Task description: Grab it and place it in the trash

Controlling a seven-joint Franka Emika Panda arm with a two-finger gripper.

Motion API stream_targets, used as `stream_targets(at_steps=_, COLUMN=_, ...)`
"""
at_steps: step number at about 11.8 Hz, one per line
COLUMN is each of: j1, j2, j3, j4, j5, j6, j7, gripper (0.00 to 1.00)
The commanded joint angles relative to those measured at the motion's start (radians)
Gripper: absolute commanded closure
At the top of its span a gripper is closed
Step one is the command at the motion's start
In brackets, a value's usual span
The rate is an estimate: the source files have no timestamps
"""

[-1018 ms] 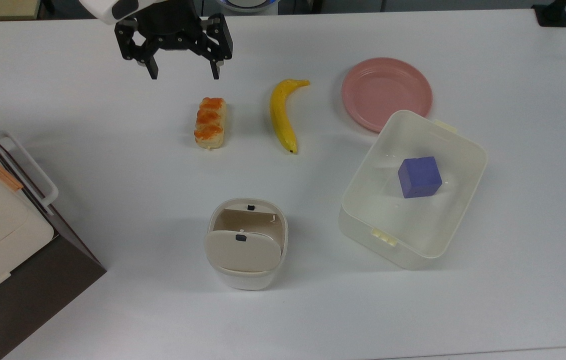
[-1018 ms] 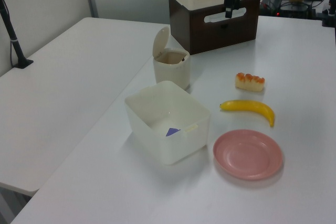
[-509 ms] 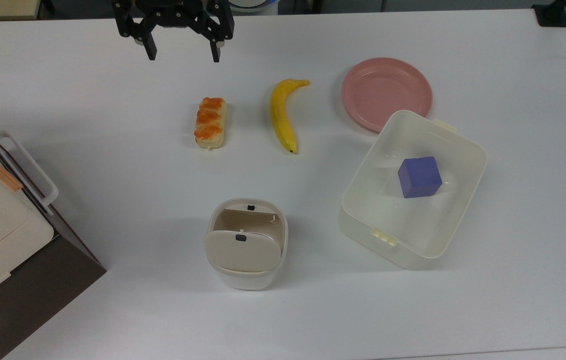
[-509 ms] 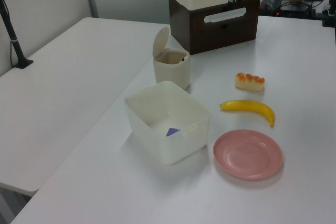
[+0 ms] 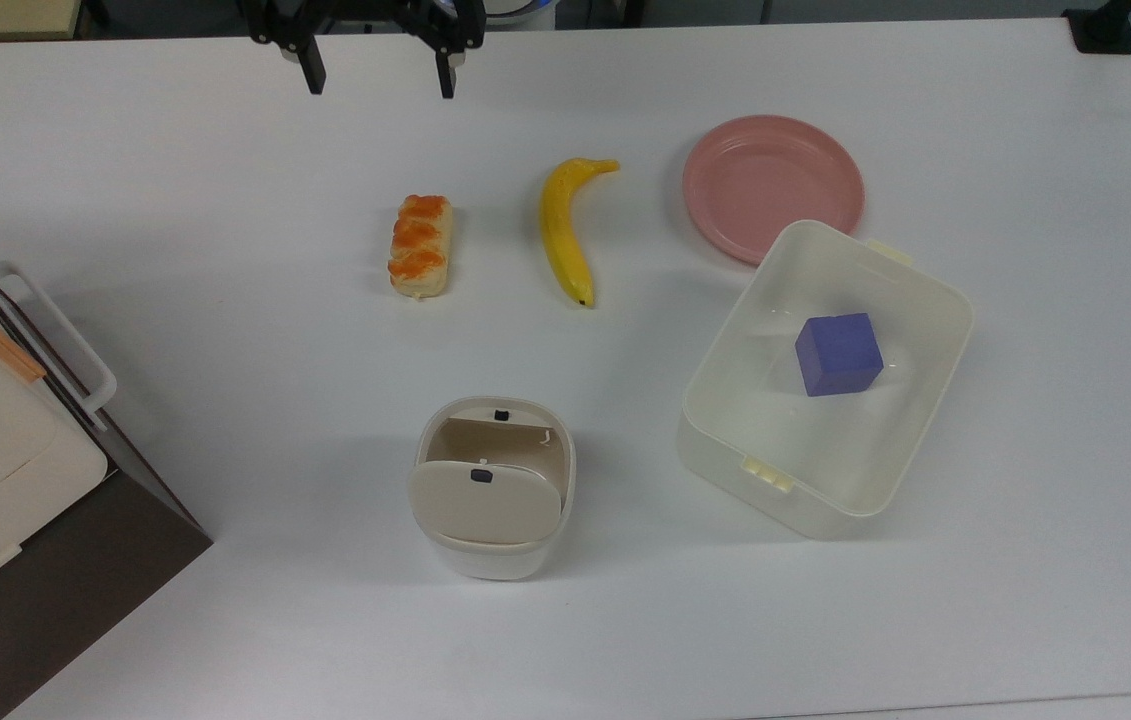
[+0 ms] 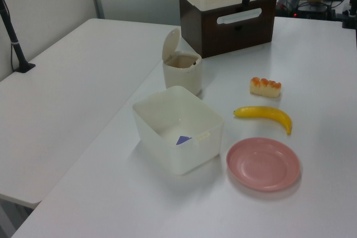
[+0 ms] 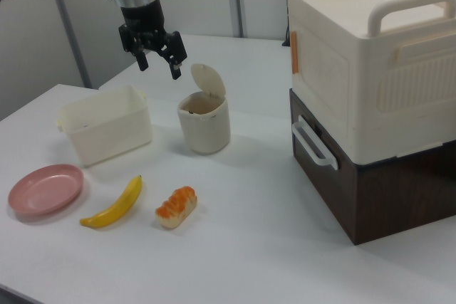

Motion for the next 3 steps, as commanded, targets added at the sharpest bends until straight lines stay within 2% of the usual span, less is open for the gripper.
stream_targets(at_steps=1, j1=0.018, j2=-0.032, j3=-0.005, j4=-0.04, j5=-0.011, j6=-0.022, j7=0.026, gripper=0.0)
stream_targets(at_steps=3, j1=0.018, j2=-0.032, j3=-0.005, j4=-0.04, j5=-0.011, j6=-0.022, j7=0.026, gripper=0.0)
